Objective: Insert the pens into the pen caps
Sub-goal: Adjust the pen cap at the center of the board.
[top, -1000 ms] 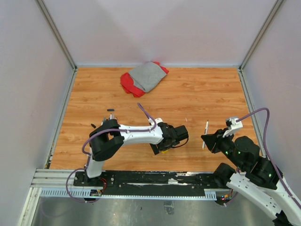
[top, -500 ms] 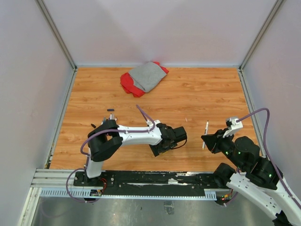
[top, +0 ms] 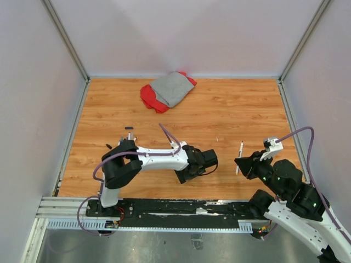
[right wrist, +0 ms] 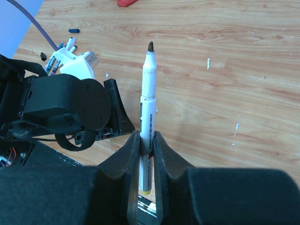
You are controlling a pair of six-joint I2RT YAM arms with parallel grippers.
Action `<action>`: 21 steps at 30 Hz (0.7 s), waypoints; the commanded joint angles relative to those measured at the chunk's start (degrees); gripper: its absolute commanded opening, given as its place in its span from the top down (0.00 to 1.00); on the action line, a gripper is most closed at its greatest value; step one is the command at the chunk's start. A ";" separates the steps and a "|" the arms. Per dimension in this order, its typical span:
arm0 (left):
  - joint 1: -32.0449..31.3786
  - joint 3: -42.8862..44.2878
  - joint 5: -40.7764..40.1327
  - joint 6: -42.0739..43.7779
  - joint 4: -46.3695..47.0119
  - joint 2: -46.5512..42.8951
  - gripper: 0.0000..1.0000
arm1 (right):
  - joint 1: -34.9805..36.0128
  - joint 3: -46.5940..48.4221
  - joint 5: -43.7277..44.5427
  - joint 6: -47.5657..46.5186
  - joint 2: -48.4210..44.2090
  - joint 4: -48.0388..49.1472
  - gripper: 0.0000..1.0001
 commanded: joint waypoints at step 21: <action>-0.63 0.32 1.13 4.65 3.90 6.46 0.55 | 0.22 0.45 0.95 -0.29 -1.07 -0.87 0.94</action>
